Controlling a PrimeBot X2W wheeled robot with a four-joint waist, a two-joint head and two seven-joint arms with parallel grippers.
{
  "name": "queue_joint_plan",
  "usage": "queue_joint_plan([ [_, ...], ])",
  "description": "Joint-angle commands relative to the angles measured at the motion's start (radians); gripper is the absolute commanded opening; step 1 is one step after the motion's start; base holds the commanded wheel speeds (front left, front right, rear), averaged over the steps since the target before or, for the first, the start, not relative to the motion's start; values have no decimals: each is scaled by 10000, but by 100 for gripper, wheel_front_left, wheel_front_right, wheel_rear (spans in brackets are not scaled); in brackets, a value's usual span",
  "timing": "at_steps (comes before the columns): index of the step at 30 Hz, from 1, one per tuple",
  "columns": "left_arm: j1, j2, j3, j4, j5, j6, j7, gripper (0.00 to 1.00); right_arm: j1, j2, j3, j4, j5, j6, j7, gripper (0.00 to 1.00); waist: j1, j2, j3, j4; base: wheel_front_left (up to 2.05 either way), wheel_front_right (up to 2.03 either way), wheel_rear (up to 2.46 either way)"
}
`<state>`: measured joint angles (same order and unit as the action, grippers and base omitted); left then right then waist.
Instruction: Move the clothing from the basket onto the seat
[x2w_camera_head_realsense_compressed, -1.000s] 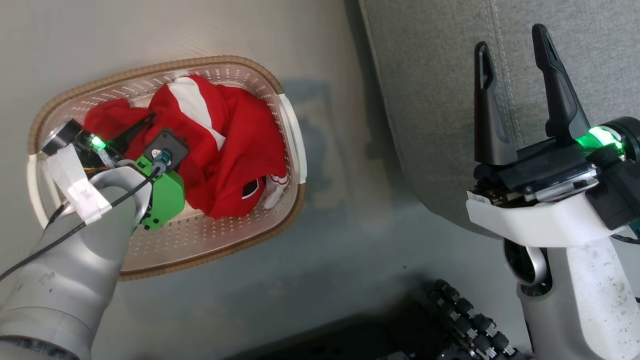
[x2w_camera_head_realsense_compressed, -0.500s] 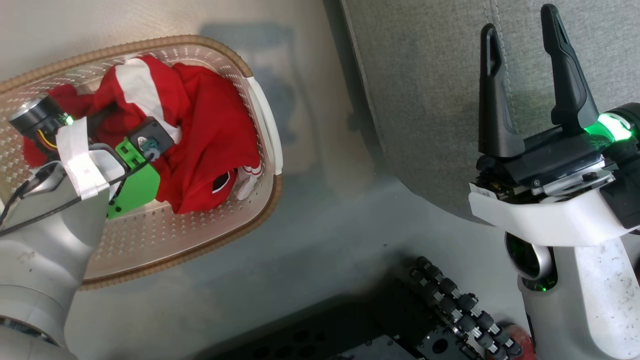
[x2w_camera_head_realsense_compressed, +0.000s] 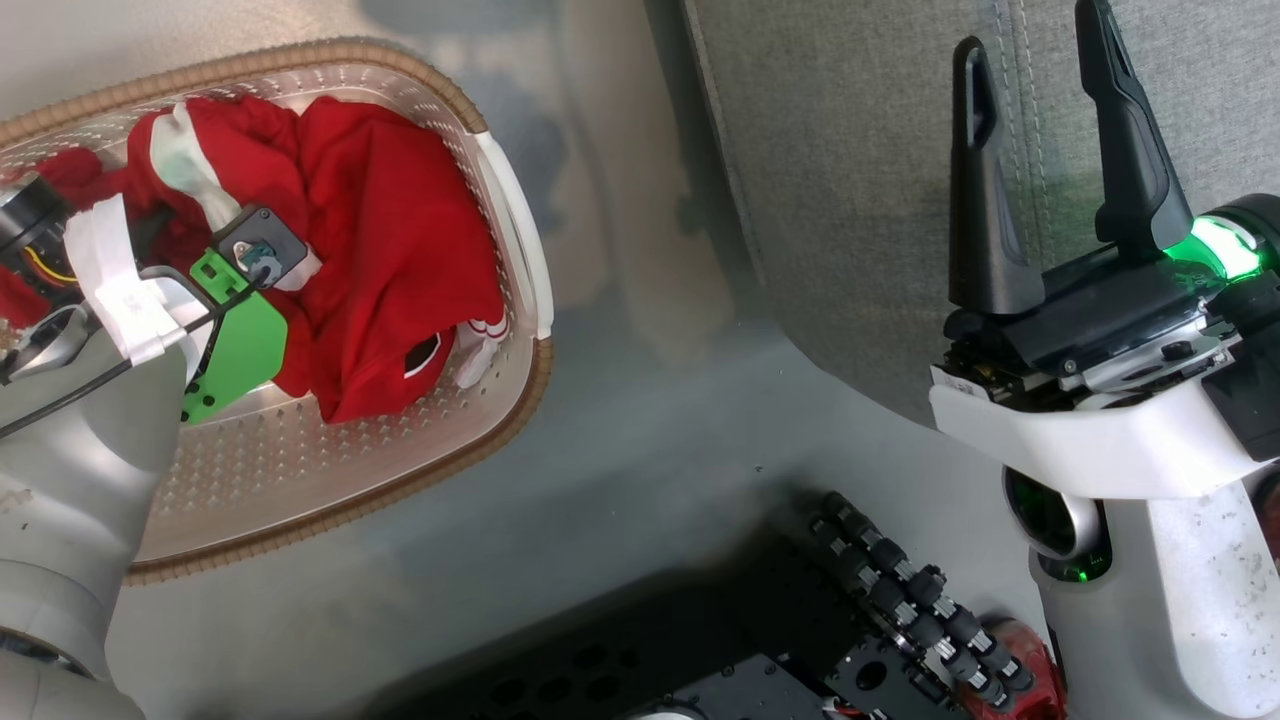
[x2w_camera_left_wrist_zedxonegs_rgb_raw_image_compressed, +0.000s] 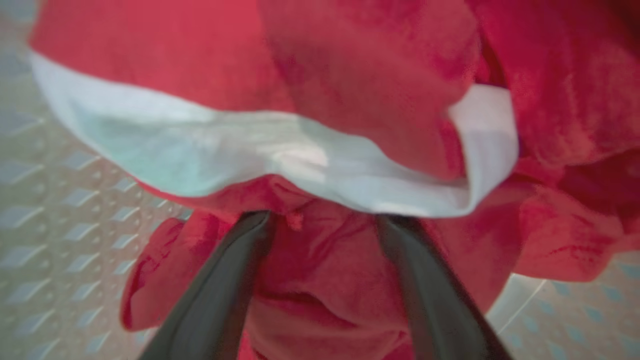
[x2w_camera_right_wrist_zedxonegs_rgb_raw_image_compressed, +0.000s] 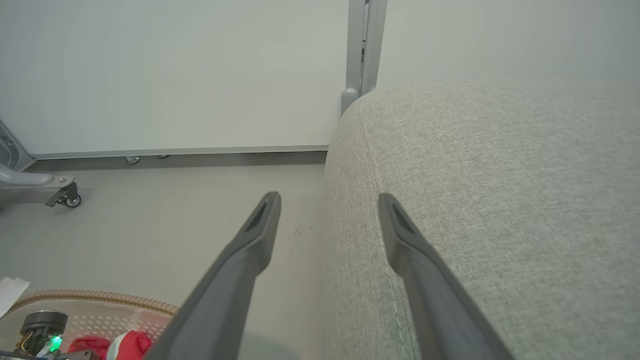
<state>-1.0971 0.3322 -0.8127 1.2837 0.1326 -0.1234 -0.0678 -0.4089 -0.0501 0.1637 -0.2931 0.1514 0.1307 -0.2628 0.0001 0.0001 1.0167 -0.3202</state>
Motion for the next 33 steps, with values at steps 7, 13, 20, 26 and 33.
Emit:
queue_joint_plan([
  [7,-265,-127,-53,30,-290,134,-301,0,-117,-4,-8,18,-59,1,-31,100,-1,-1,-33,179,0,0,0],
  [13,122,-405,324,1,-862,416,-1056,0,-232,-8,-47,283,-151,1,-32,100,-1,-1,-464,429,0,0,0],
  [20,1011,-1054,942,-237,-1782,666,-1819,0,236,-14,-121,603,-569,-1,-32,100,-1,-1,-1679,1117,0,0,0],
  [26,2062,-1444,1464,-1225,-2559,585,-1981,0,609,-14,-208,952,-953,-1,-32,100,-1,-1,-3013,1767,0,0,0],
  [33,3895,-1407,2333,-3637,-3376,847,-1975,0,1235,-18,-127,1456,-1170,1,-31,100,-1,-1,-4748,2259,0,0,0],
])
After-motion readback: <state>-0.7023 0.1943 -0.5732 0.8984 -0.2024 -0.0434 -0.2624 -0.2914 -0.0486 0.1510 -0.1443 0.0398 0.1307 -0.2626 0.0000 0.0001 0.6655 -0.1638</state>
